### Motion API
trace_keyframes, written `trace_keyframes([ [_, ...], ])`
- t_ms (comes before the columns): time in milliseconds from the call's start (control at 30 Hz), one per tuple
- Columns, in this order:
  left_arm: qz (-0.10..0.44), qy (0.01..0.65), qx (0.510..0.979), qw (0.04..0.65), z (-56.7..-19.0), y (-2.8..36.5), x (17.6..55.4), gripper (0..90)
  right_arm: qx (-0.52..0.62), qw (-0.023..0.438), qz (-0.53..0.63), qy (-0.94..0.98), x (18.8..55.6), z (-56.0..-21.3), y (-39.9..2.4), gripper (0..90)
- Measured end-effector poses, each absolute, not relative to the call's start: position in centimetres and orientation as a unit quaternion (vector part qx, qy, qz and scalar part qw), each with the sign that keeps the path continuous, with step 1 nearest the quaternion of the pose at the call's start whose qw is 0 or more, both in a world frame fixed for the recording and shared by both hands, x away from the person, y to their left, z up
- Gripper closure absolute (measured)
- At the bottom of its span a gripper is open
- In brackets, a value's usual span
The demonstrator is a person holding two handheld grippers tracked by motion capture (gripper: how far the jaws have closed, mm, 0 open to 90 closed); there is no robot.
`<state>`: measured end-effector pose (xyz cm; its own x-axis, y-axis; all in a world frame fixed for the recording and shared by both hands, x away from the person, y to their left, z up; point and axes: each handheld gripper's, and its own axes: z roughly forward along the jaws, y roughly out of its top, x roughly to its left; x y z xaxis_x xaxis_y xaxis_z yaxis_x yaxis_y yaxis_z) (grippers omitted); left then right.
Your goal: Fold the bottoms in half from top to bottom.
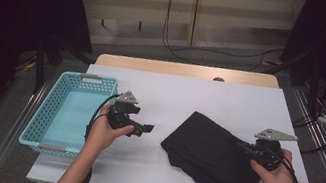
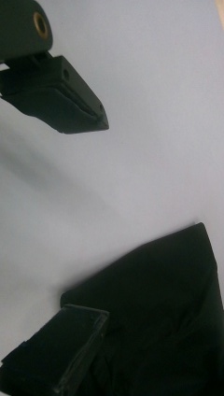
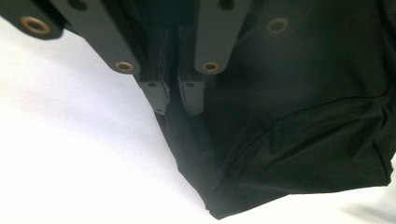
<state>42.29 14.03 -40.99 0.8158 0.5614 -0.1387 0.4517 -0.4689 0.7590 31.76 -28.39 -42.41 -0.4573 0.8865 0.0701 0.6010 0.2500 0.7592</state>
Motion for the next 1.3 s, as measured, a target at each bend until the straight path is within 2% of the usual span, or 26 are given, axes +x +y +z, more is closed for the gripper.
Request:
trace_keyframes([
  [1300, 0.067, 0.296, 0.853, 0.424, -40.9, 14.1, 42.2, 8.1, 0.492, 0.199, 0.366, 0.764, 29.7, -42.0, -29.7, 84.9],
])
